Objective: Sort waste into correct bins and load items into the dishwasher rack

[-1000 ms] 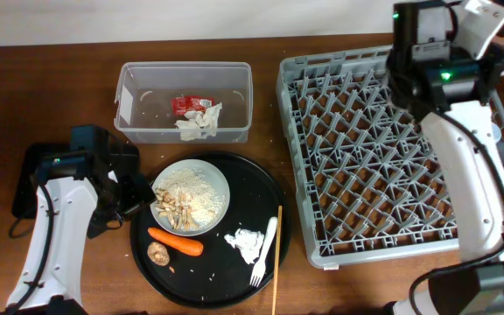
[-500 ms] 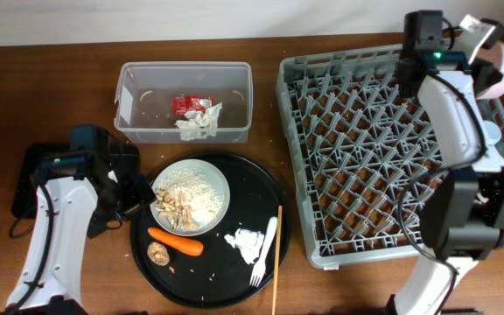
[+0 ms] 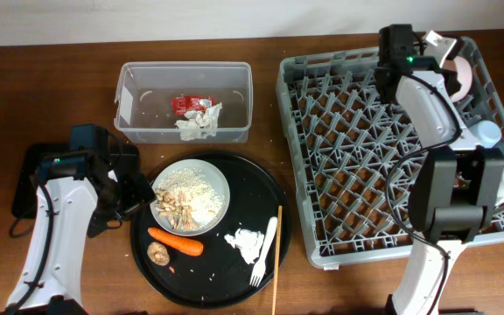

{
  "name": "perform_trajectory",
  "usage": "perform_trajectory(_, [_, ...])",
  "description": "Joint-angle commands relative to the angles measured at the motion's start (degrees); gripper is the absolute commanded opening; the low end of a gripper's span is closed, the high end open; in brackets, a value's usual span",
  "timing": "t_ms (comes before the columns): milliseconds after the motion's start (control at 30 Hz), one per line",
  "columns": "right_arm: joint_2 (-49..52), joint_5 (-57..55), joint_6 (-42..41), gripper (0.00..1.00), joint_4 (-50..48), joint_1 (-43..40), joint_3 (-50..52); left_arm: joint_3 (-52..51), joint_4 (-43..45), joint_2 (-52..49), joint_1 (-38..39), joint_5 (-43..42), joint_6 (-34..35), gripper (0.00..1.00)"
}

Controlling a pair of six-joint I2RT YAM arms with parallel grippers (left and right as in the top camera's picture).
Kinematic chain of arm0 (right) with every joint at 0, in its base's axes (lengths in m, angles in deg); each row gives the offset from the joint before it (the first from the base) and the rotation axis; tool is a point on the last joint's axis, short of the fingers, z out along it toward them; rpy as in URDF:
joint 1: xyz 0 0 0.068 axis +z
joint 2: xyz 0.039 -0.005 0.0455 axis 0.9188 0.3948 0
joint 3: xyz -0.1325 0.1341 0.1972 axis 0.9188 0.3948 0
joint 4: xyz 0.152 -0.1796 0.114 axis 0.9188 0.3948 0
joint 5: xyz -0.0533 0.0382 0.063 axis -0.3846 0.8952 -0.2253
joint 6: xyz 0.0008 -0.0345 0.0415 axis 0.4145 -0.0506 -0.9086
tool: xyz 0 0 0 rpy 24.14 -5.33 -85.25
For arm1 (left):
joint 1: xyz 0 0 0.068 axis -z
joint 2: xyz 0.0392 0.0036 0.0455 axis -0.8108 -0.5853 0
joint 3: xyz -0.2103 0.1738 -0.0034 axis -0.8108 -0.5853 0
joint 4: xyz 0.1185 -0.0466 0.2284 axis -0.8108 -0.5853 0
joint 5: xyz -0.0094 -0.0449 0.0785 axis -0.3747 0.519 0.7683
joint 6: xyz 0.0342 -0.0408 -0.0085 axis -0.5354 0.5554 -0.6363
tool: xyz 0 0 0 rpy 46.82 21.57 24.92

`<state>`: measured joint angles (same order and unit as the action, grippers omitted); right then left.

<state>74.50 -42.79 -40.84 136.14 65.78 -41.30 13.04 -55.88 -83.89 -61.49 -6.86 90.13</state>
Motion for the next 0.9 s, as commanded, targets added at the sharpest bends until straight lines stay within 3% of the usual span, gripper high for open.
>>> perform_trajectory(0, [0.3, 2.3, -0.7, 0.04, 1.2, 0.3, 1.8, -0.3, 0.3, -0.3, -0.4, 0.4, -0.7, 0.99])
perform_trajectory(233, [0.3, 2.3, -0.7, 0.04, 4.6, 1.6, 1.8, -0.3, 0.8, -0.3, -0.4, 0.3, -0.7, 0.99])
perform_trajectory(400, [0.3, 8.2, -0.7, 0.05, 8.9, 7.3, 1.8, -0.3, 1.0, -0.3, -0.4, 0.2, -0.7, 0.99])
perform_trajectory(433, [0.3, 10.0, -0.7, 0.19, 10.3, 8.3, 1.8, -0.3, 1.0, -0.3, -0.4, 0.2, -0.7, 0.99])
perform_trajectory(467, [0.3, 11.6, -0.7, 0.51, 12.2, 9.4, 1.8, -0.3, 1.0, -0.3, -0.4, 0.2, -0.7, 0.99])
perform_trajectory(500, [0.3, 12.4, -0.7, 0.66, 13.3, 10.0, 1.8, -0.3, 1.0, -0.3, -0.4, 0.2, -0.7, 0.99])
perform_trajectory(567, [0.0, 13.3, -0.7, 0.82, 16.1, 11.2, 1.8, -0.3, 1.0, -0.3, -0.4, 0.2, -0.7, 0.99])
perform_trajectory(867, [-14.2, 23.2, -2.4, 0.85, 21.1, 10.1, 1.7, -0.3, 0.9, -0.3, -0.4, 0.2, -0.7, 0.99])
